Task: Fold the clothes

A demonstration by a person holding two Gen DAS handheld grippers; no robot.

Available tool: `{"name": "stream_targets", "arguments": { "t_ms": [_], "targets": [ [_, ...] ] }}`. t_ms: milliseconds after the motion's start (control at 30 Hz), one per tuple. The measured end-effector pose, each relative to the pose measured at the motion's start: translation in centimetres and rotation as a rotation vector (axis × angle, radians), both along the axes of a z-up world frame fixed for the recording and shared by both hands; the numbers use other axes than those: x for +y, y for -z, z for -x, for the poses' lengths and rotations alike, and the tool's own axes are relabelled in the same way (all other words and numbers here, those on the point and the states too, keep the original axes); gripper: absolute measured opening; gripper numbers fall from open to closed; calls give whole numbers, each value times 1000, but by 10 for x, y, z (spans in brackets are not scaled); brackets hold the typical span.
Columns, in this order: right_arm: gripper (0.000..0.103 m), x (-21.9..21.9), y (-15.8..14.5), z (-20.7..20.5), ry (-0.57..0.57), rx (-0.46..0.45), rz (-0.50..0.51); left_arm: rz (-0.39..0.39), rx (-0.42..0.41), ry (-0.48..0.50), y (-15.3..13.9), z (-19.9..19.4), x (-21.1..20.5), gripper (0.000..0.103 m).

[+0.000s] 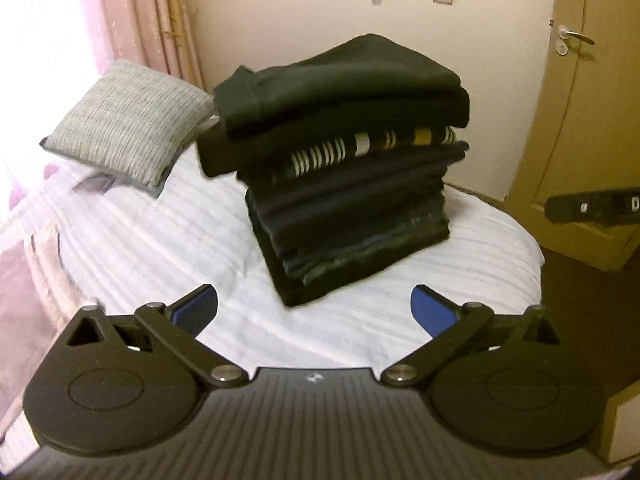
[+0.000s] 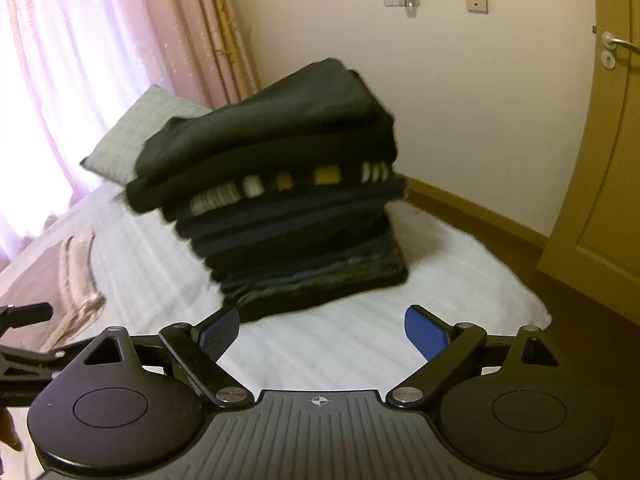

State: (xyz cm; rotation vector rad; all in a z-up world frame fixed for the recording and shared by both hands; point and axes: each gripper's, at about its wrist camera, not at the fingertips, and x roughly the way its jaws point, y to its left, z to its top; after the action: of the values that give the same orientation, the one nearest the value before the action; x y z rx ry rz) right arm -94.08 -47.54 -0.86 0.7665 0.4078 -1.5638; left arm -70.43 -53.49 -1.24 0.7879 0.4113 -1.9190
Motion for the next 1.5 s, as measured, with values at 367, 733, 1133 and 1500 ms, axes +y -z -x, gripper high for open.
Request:
{"name": "stream_targets", "arguments": {
  "t_ms": [367,733,1133,1500],
  "targets": [
    [92,40,-12,-34,21,11,-16,-76,59,-55,-21,-21,53,101],
    [92,20,-16,-20,-49,44,-28,-10,44,-124,-34,-1,56,101],
    [93,5,-16,20,-102,87,-49,-47,64,-193,-30,42,48,102],
    [93,-6,-14,33,-134,100,-57,-69,46,-214,-25,60,46,102]
  ]
}}
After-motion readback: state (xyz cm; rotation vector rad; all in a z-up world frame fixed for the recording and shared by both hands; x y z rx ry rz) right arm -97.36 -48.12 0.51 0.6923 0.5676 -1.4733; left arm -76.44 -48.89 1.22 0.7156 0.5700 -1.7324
